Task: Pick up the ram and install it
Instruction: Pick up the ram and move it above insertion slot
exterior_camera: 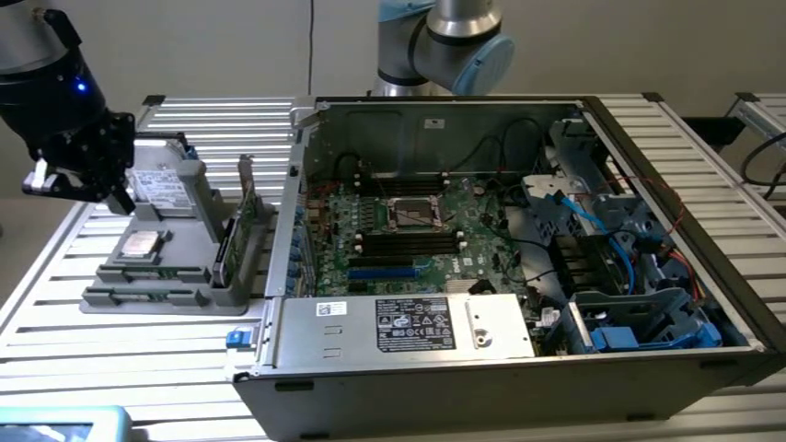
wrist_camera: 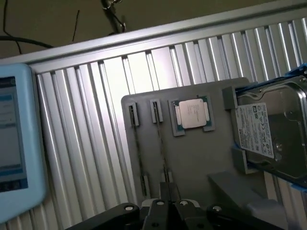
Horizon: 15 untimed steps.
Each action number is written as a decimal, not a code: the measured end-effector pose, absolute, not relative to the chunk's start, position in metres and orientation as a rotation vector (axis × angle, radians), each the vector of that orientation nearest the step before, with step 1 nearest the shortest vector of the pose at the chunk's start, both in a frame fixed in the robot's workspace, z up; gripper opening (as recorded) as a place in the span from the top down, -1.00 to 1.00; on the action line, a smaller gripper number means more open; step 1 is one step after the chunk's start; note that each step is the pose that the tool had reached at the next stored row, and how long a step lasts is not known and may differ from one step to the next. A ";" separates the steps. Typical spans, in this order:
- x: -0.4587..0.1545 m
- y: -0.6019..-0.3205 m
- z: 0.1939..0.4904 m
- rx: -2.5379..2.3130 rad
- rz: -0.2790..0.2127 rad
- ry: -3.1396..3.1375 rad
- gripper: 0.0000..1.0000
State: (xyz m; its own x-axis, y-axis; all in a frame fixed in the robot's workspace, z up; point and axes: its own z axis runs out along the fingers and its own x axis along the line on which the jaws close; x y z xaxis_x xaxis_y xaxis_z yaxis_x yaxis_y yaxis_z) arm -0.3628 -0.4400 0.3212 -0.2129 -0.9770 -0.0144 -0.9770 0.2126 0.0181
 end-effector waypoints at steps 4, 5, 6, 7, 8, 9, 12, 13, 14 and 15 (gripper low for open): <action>-0.363 -0.440 0.321 2.043 -0.030 -2.381 0.79; -0.363 -0.440 0.321 2.053 -0.026 -2.370 0.79; -0.363 -0.440 0.321 2.062 -0.022 -2.359 0.79; -0.363 -0.440 0.321 2.069 -0.019 -2.350 0.79; -0.363 -0.440 0.321 2.077 -0.016 -2.341 0.79; -0.363 -0.440 0.321 2.083 -0.016 -2.335 0.79; -0.363 -0.440 0.321 2.087 -0.015 -2.332 0.79; -0.363 -0.440 0.321 2.088 -0.015 -2.331 0.79; -0.363 -0.440 0.321 2.088 -0.015 -2.331 0.79; -0.363 -0.440 0.321 2.088 -0.015 -2.331 0.79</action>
